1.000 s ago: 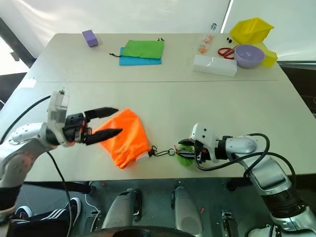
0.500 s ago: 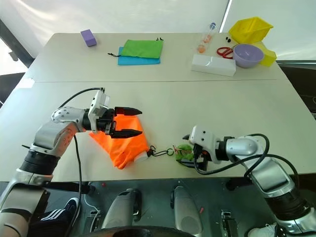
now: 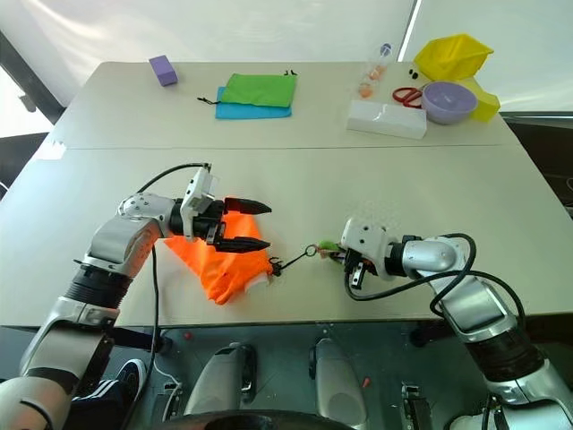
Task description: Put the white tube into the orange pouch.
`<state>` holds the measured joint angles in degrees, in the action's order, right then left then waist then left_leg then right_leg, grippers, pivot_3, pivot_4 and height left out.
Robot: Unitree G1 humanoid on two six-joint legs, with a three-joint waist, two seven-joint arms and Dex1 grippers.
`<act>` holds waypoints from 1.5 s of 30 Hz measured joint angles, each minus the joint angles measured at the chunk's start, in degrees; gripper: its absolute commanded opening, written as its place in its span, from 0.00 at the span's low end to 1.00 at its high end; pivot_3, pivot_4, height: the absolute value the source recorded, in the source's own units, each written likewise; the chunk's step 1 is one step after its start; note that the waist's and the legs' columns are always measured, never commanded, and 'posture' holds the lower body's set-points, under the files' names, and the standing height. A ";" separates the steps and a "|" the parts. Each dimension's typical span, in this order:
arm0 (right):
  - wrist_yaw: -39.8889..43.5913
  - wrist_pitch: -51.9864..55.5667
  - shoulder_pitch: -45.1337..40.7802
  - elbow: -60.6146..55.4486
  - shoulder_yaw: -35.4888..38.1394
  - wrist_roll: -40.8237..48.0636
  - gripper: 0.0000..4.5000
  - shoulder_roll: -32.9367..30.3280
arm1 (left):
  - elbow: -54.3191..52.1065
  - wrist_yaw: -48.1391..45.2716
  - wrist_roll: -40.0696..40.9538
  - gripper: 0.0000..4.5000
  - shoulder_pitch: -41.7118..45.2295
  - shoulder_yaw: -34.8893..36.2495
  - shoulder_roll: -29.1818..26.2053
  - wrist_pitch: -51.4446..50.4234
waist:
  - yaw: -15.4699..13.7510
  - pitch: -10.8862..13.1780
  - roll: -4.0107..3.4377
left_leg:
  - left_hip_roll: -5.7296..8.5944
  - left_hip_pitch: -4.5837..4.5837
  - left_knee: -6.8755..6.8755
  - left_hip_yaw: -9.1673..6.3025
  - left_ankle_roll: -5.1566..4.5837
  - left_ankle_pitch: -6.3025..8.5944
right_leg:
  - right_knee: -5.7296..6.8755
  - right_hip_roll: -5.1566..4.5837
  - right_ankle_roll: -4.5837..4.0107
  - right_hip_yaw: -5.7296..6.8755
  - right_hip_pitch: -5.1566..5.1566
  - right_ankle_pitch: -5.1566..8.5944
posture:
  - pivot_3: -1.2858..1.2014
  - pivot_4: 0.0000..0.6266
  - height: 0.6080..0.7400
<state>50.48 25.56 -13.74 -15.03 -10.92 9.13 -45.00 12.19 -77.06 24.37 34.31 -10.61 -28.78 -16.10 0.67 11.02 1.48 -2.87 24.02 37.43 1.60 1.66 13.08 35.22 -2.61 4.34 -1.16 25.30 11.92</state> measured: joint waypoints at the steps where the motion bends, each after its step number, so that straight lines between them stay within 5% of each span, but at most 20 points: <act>1: -0.20 -0.42 -0.12 0.61 0.22 -0.08 0.01 0.06 | 0.92 -0.12 -0.18 0.90 0.29 0.00 0.25 0.02 | -0.07 0.00 0.00 | 0.00 0.00 -0.05 -0.02 0.00 0.00 | 0.02 0.02 -0.02 0.00 0.01 -0.01 | 0.52 0.24 1.00; 23: -1.21 0.56 -1.95 0.62 5.27 1.78 0.01 1.20 | 2.15 0.41 -5.79 0.90 -0.09 -4.73 6.42 -0.03 | 0.04 0.00 0.00 | 0.01 -0.05 -0.09 -0.09 -0.01 -0.01 | 0.21 0.06 -0.03 0.00 0.04 -0.02 | 0.52 0.24 1.00; 33: -1.28 1.49 -1.22 -0.74 5.24 1.91 0.01 1.32 | -11.62 16.26 -9.73 0.90 -3.09 -6.65 8.94 -14.55 | 0.14 0.00 0.00 | 0.03 -0.07 -0.02 -0.12 -0.02 -0.01 | 0.26 0.07 0.02 -0.02 0.00 0.01 | 0.52 0.24 1.00; 44: -1.30 -0.21 -1.38 -0.47 5.25 1.88 0.01 1.58 | -11.68 15.18 -9.74 0.90 -4.34 -7.72 6.56 -15.90 | 0.08 0.00 -0.01 | 0.03 -0.42 -0.08 -0.14 -0.01 -0.01 | 0.27 0.07 0.12 -0.03 -0.26 0.08 | 0.52 0.24 1.00; 45: -1.30 -0.25 -1.42 -0.47 5.25 1.88 0.00 1.63 | -11.13 15.08 -9.22 0.84 -4.24 -7.72 7.26 -15.96 | 0.04 0.00 -0.01 | 0.03 -0.46 -0.08 -0.14 -0.01 -0.01 | 0.22 0.06 0.12 -0.03 -0.33 0.08 | 0.52 0.24 1.00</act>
<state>49.17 25.31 -15.16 -15.50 -5.67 11.01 -43.36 1.06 -61.98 15.15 30.06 -18.33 -21.52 -32.06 0.71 11.02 1.48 -2.84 23.56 37.35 1.46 1.65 13.07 35.44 -2.55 4.46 -1.19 24.97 12.01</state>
